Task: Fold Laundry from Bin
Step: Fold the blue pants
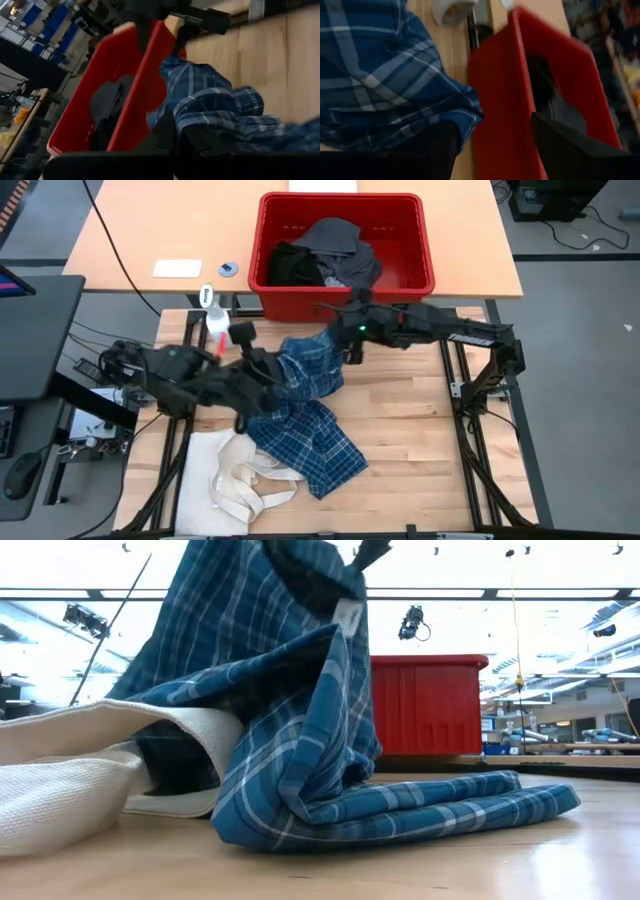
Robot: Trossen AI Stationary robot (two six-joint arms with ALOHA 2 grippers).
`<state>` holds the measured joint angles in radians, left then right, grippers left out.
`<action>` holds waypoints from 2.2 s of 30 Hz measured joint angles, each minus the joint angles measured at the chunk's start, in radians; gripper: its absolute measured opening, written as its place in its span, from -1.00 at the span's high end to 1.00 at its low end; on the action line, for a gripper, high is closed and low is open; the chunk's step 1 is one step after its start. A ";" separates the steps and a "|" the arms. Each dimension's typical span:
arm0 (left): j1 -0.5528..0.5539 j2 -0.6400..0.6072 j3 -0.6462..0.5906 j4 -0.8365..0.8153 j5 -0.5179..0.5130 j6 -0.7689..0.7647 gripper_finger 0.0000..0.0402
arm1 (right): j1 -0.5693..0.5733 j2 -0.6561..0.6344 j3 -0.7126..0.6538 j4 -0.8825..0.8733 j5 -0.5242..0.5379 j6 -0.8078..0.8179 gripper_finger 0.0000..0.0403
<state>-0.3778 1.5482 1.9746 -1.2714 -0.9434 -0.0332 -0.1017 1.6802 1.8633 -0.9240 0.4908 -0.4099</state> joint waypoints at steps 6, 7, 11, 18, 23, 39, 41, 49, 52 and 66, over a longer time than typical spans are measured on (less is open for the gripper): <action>-0.055 -0.007 -0.115 -0.004 0.024 -0.033 0.96 | -0.005 0.001 -0.140 0.095 -0.007 -0.094 -0.20; -0.067 -0.006 -0.130 -0.006 0.049 -0.036 0.96 | -0.002 -0.002 -0.150 0.059 -0.012 -0.073 -0.19; -0.102 -0.006 -0.203 0.007 0.183 -0.046 0.96 | 0.038 -0.004 -0.195 -0.099 -0.091 0.066 -0.17; -0.108 -0.005 -0.425 0.249 0.274 -0.048 0.96 | 0.164 -0.004 -0.352 -0.179 -0.001 0.149 -0.17; -0.107 -0.005 -0.582 0.523 0.341 0.024 0.96 | 0.211 -0.004 -0.415 -0.249 0.032 0.238 -0.17; -0.108 -0.005 -0.916 1.014 0.501 0.026 0.83 | 0.383 -0.098 -0.603 -0.044 0.010 0.444 -0.17; -0.111 -0.005 -0.928 1.026 0.527 0.041 0.65 | 0.389 -0.107 -0.603 -0.037 0.014 0.460 -0.17; -0.160 -0.014 -0.919 0.967 0.625 0.131 -0.16 | 0.415 -0.097 -0.603 0.151 -0.115 0.490 -0.17; -0.194 -0.019 -0.862 0.861 0.633 0.115 -0.30 | 0.438 -0.077 -0.620 0.234 -0.127 0.488 -0.17; -0.231 -0.019 -0.758 0.307 0.599 -0.147 -0.35 | 0.523 0.054 -0.934 0.869 -0.224 0.601 -0.17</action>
<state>-0.6088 1.5295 1.2167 -0.9644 -0.3441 -0.1802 0.4216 1.7344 0.9294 -0.0555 0.2671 0.1911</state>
